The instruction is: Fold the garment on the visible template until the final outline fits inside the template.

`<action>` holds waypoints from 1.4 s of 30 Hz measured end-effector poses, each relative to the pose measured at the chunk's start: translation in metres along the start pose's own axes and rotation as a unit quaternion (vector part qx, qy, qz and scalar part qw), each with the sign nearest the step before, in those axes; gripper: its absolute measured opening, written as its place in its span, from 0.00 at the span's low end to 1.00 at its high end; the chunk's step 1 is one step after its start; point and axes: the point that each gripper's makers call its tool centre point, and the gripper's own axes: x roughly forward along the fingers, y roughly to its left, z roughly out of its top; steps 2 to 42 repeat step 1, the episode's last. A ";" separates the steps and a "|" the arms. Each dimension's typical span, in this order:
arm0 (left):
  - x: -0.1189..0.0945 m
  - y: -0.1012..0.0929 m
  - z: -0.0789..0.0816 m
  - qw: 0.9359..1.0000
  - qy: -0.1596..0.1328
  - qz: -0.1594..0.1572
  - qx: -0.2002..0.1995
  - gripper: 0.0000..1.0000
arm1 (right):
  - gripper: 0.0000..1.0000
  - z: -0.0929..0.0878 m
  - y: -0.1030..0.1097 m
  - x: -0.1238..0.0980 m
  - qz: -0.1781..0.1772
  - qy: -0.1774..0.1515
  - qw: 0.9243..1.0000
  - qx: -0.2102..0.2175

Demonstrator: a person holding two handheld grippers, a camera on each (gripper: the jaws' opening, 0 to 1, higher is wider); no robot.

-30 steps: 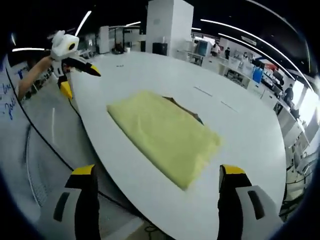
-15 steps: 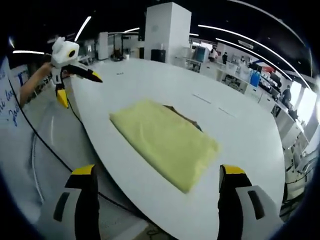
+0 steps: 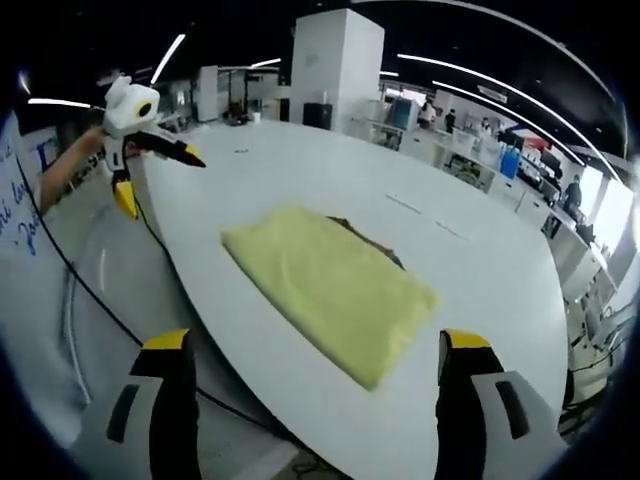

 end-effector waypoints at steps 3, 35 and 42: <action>0.000 0.000 0.000 1.000 0.000 0.000 0.002 0.99 | 1.00 0.000 0.000 0.000 0.000 0.000 1.000 0.000; 0.000 0.000 0.000 1.000 0.000 0.000 0.002 0.99 | 1.00 0.000 0.000 0.000 0.000 0.000 1.000 0.000; 0.000 0.000 0.000 1.000 0.000 0.000 0.002 0.99 | 1.00 0.000 0.000 0.000 0.000 0.000 1.000 0.000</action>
